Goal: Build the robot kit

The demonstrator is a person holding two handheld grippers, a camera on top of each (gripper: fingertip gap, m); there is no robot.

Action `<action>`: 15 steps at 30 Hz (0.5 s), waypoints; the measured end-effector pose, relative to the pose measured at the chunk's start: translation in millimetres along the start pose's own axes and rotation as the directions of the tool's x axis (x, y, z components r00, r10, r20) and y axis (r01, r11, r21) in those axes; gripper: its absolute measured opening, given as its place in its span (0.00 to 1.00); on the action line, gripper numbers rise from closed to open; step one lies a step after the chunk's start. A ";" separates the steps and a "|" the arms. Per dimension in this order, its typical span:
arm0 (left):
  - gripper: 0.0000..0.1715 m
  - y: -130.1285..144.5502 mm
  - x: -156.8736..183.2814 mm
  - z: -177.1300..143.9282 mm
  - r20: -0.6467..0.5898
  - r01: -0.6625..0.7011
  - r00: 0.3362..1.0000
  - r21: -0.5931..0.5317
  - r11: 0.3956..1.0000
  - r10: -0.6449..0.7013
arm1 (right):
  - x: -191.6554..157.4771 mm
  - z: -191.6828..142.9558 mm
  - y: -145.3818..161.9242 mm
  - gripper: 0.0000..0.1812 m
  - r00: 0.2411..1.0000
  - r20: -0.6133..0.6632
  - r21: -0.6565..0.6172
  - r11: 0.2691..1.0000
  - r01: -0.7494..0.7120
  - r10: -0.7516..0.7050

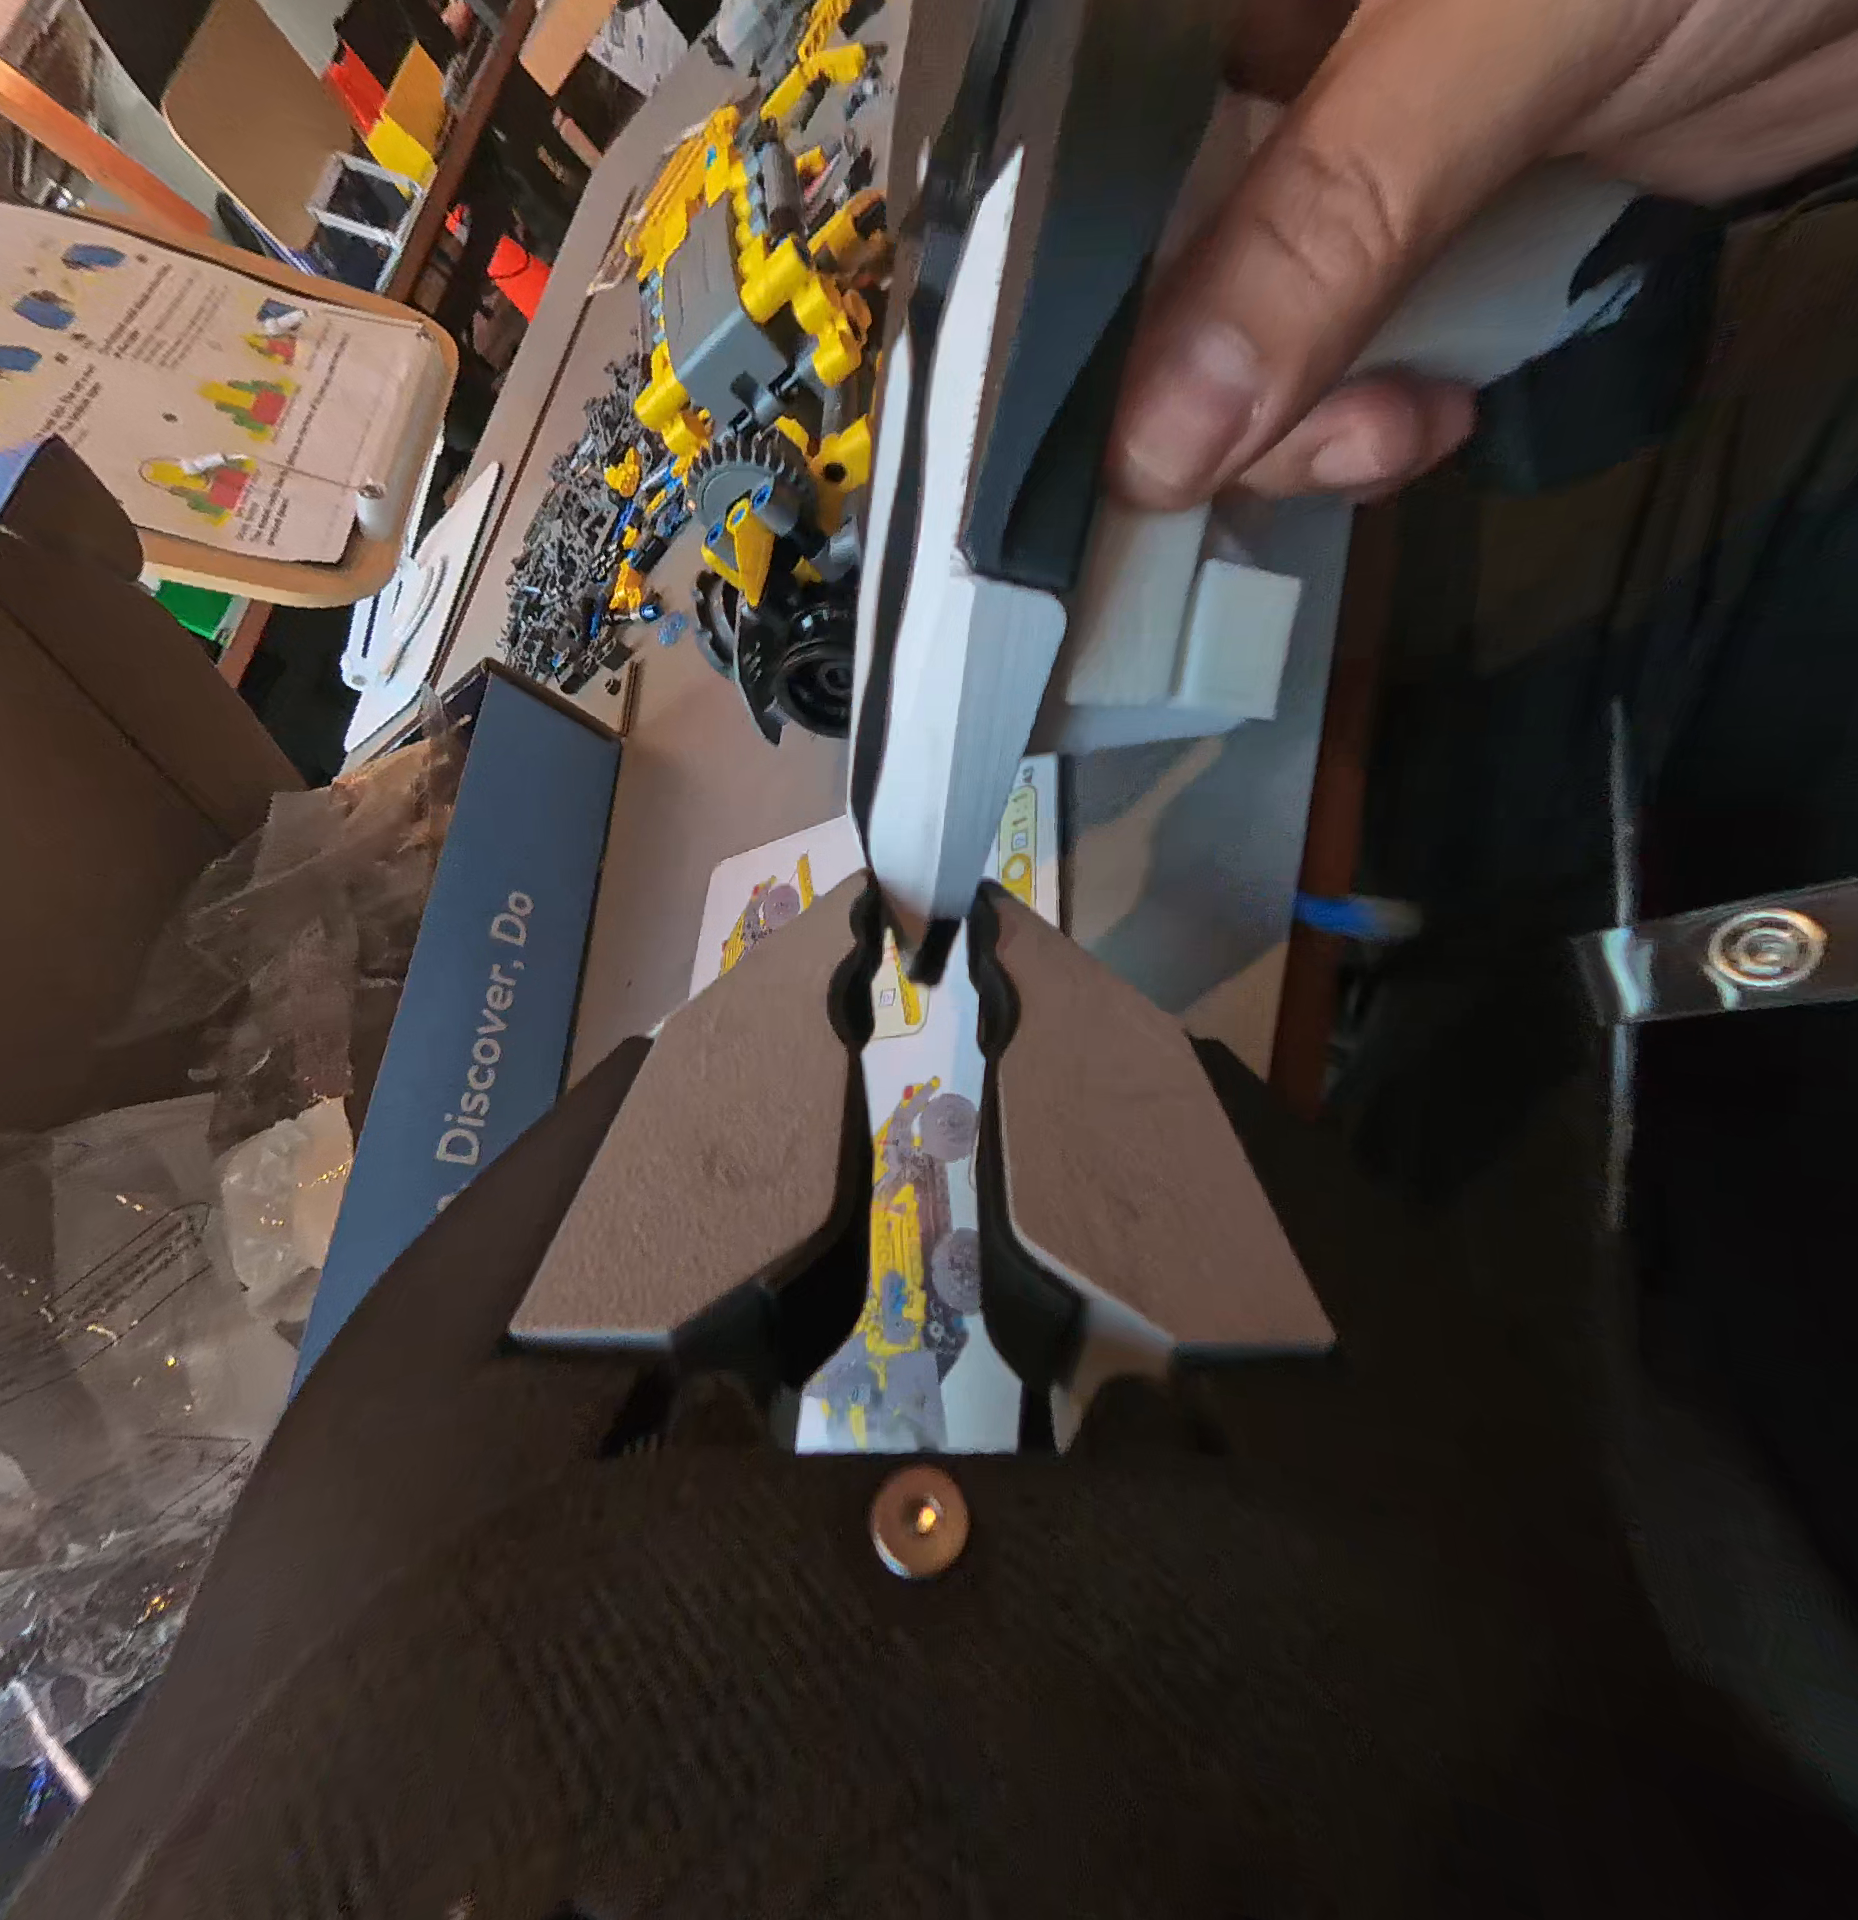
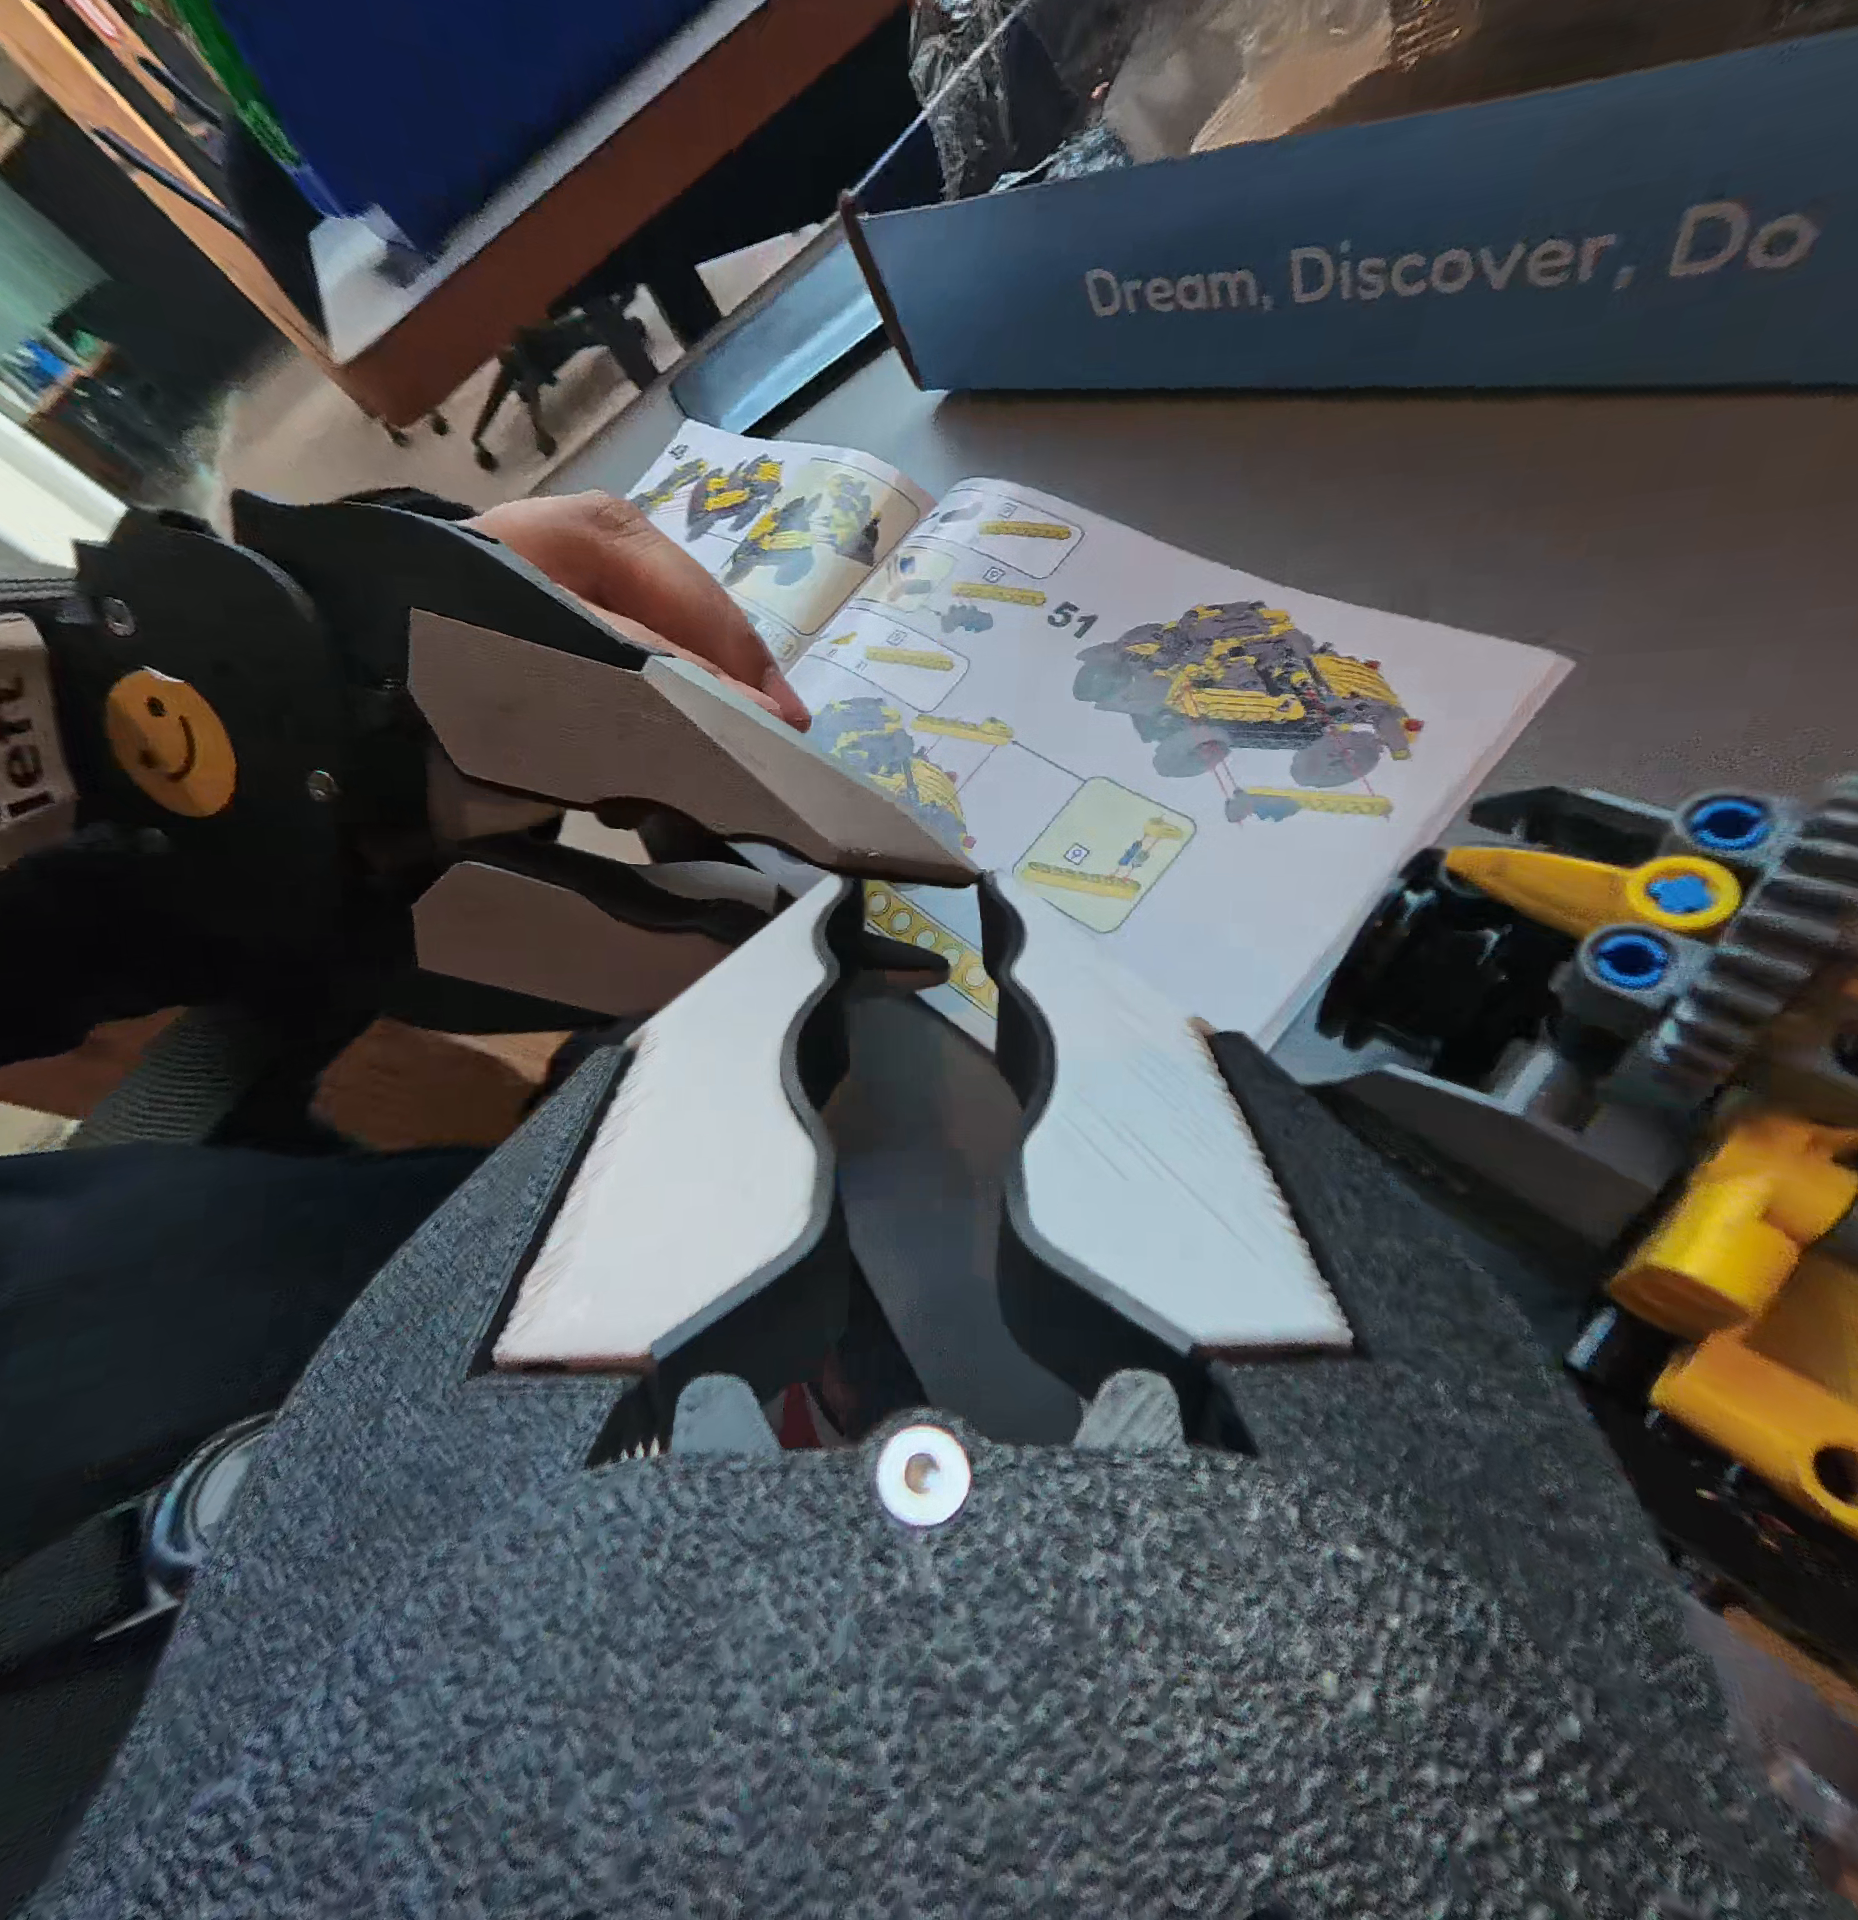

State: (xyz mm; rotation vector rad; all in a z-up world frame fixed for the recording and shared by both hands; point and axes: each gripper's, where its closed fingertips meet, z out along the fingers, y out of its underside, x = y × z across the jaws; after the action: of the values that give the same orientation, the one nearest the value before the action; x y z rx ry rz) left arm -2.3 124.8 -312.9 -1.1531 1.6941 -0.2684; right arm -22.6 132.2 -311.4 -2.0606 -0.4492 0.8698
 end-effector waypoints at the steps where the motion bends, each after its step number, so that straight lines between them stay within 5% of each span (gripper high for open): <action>1: 0.07 3.1 -1.3 0.0 0.006 -0.001 1.000 -0.017 1.000 0.001 | 2.3 -2.6 -2.0 0.10 0.999 -0.034 0.008 1.000 0.026 -0.026; 8: 0.18 1.5 0.6 -30.8 -0.045 0.167 0.985 -0.002 0.986 -0.167 | -8.7 -47.9 -5.1 0.11 0.988 -0.064 0.097 0.985 0.145 -0.139; 15: 0.18 -18.7 85.3 -81.2 -0.414 0.353 0.861 0.067 0.933 -0.295 | -5.9 -99.7 7.9 0.08 0.919 -0.204 0.128 0.921 0.368 -0.338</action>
State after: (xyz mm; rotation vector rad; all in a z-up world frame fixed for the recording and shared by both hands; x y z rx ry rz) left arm -60.4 20.8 -316.6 -1.3400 1.7820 -0.8756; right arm 44.9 68.2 -274.2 -1.8096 -0.6085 0.4824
